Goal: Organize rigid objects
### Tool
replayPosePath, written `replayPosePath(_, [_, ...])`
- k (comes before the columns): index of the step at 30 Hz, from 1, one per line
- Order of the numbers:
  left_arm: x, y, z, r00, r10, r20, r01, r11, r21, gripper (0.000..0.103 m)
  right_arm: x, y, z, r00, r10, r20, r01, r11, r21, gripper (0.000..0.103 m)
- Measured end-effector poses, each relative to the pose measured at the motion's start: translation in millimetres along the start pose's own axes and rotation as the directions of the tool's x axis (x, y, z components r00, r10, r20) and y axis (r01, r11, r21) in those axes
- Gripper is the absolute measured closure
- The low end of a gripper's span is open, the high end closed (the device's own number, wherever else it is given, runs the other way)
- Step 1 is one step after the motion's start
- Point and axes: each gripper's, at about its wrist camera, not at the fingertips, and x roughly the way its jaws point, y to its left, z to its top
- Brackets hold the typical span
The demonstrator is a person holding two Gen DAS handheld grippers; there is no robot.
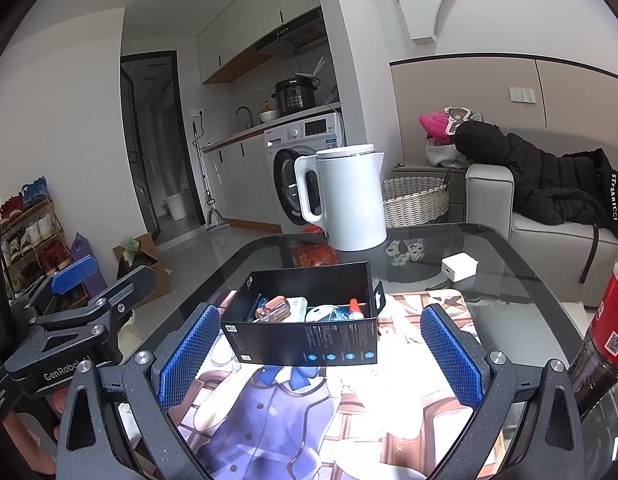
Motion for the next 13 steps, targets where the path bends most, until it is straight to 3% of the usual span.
replayPosePath(13, [1.3,-1.6,-1.3,0.999,0.034,-0.004,-0.034,0.999,0.015,0.0,3.0,1.4,-3.7,1.0,-0.002,-0.01,0.002,1.0,-0.002,0.001])
